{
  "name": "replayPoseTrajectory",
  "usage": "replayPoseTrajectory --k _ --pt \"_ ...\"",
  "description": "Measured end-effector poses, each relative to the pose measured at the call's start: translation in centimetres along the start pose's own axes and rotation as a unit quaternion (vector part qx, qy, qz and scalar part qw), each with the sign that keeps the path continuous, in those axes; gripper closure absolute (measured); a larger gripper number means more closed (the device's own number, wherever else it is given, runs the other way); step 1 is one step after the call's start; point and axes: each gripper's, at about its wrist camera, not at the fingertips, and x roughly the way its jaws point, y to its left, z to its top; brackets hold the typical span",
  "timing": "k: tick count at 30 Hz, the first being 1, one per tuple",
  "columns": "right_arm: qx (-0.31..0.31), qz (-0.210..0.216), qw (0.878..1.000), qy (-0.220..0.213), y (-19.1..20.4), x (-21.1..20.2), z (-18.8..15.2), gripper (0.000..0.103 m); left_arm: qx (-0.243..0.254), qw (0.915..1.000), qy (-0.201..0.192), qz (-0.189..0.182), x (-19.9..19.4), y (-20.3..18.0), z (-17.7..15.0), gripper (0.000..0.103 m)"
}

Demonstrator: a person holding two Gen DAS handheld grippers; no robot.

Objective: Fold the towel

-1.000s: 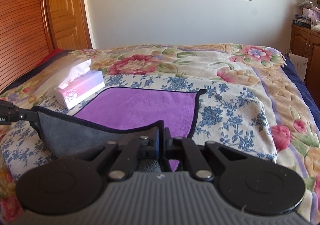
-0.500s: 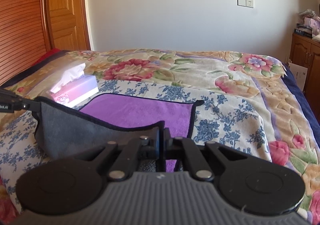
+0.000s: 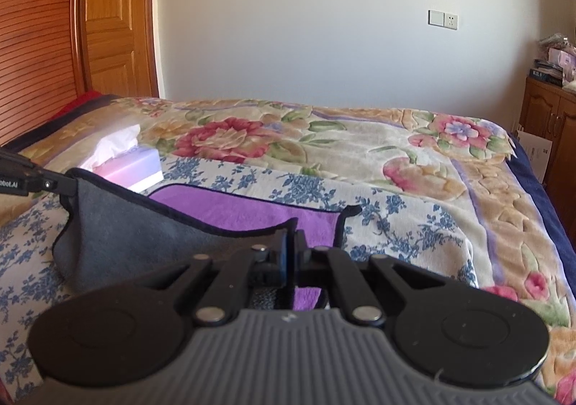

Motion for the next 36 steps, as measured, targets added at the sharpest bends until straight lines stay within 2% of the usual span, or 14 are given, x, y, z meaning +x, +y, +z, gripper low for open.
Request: replayPoseTrajectory --k 9,17,36 --pt "-0.018 -0.023 1.0 -0.002 -0.2 2.0 0.5 0.099 -0.005 1.0 -0.003 0.007 1.7 0.7 0.9 0.098" --pt "-0.03 -0.024 0.999 -0.007 -0.5 3.7 1.0 0.099 -0.025 0.9993 -0.017 0.022 3.3 1.3 1.7 0.098" --pt "-0.051 -0.032 0.998 -0.003 -0.9 7.2 2.5 0.099 -0.009 0.9988 -0.013 0.046 7.3 1.9 3.7 0.098"
